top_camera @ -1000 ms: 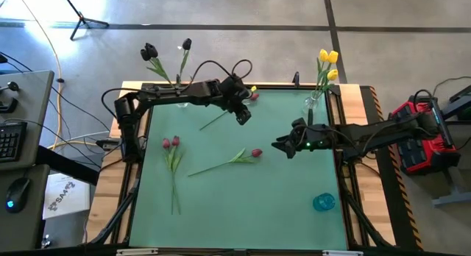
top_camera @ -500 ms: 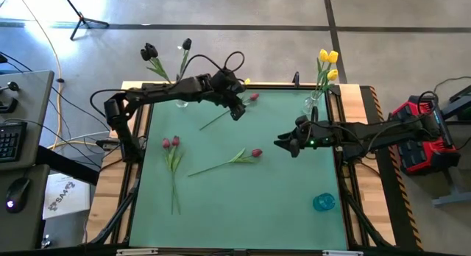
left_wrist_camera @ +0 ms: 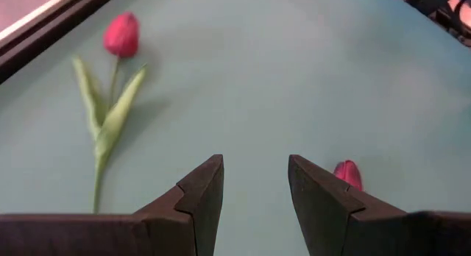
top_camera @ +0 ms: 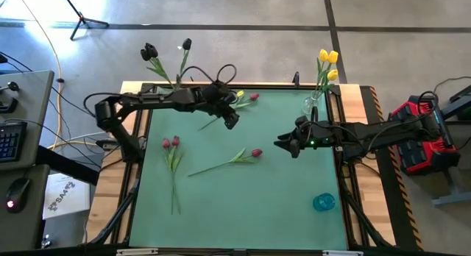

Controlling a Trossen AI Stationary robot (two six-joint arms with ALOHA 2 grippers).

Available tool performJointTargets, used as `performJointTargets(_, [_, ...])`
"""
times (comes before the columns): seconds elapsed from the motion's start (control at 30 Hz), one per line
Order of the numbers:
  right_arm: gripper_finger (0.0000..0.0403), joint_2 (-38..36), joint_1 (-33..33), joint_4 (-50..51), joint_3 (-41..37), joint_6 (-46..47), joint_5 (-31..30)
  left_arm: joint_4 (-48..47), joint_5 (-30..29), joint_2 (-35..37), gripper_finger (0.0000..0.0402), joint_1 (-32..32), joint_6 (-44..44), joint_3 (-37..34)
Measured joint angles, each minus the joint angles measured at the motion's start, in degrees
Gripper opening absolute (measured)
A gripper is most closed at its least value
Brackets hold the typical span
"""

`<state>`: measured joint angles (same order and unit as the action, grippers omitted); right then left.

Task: Sort flowers into vase by color
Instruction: Put the red flower into the blue vase

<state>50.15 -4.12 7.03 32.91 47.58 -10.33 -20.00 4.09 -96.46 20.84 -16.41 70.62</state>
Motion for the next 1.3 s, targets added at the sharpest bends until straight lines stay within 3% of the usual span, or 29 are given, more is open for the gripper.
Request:
performJointTargets(0.17, [0.0220, 0.00, 0.00, 0.43, 0.00, -2.60, -0.23, 5.77, -1.61, 4.95, 0.0142, 0.63, -2.33, -8.53])
performJointTargets(0.27, [0.0220, 0.02, 0.00, 0.36, 0.00, -3.72, -3.91, 12.27, -0.44, 5.33, 0.0142, 0.65, -3.91, -12.43])
performJointTargets(0.4, [0.0220, 0.02, 0.02, -1.99, 0.00, -6.17, -9.48, 17.44, 1.34, 2.41, 0.0142, -0.26, -2.79, -13.88])
performJointTargets(0.67, [0.0220, 0.02, 0.90, -10.23, 0.02, -3.30, -11.10, 26.42, 1.72, -6.30, 0.0142, 0.50, 1.25, -13.80])
performJointTargets(1.1, [0.0220, 0.15, 1.51, -5.27, 0.02, 4.78, -11.04, 21.83, -8.14, -15.39, 0.0142, 5.12, 9.98, -4.32])
performJointTargets(1.3, [0.0220, 0.15, 1.51, -3.82, 0.02, 6.59, -11.12, 15.27, -5.21, -19.75, 0.0142, 9.06, 11.11, -0.60])
